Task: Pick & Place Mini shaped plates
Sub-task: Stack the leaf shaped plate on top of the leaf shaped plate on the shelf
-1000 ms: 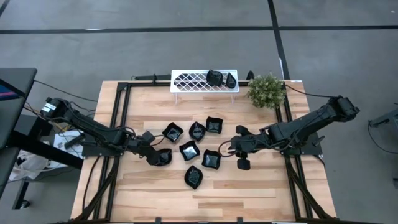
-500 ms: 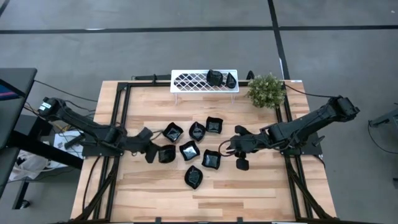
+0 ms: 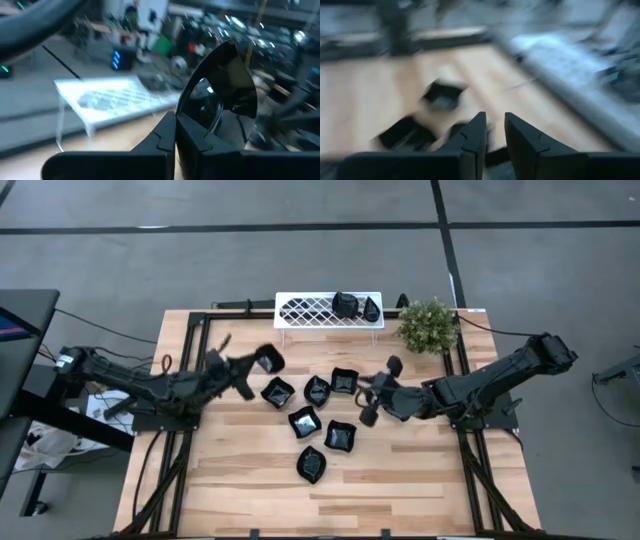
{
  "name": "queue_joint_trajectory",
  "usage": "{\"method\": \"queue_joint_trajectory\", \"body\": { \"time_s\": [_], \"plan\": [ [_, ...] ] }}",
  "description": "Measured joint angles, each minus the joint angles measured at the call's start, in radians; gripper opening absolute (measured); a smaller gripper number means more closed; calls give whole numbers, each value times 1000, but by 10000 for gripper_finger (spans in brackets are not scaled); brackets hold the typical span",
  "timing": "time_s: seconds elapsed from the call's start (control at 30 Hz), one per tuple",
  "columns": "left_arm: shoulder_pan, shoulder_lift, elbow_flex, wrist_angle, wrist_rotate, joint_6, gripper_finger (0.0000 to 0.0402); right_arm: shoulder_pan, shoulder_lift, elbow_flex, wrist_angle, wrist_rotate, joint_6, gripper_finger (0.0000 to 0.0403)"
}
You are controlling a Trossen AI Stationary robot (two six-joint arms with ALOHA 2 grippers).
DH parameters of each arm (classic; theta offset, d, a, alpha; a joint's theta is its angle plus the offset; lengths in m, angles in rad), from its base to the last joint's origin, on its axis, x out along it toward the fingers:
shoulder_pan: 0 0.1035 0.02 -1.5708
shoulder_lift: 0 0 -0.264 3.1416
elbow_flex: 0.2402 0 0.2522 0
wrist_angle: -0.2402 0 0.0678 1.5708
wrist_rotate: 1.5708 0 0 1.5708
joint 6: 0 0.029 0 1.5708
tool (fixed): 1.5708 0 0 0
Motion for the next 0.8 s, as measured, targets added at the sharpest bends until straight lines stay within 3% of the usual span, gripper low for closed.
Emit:
{"method": "queue_joint_trajectory", "body": {
  "time_s": [0.1, 0.33, 0.5, 0.67, 0.8],
  "plan": [
    [97, 36, 0, 128, 57, 67, 9, -8, 0, 0, 93, 111, -69, 66],
    [260, 220, 0, 326, 233, 51, 7, -42, 13, 1, 196, 112, -107, 66],
    [248, 391, 26, 410, 242, 52, 7, -51, 80, 2, 261, 131, -164, 66],
    [193, 551, 142, 442, 231, 144, 7, -65, 186, 1, 452, 145, -273, 66],
    [138, 638, 220, 433, 148, 251, 7, -58, 256, 0, 513, 177, -331, 66]
  ]
}}
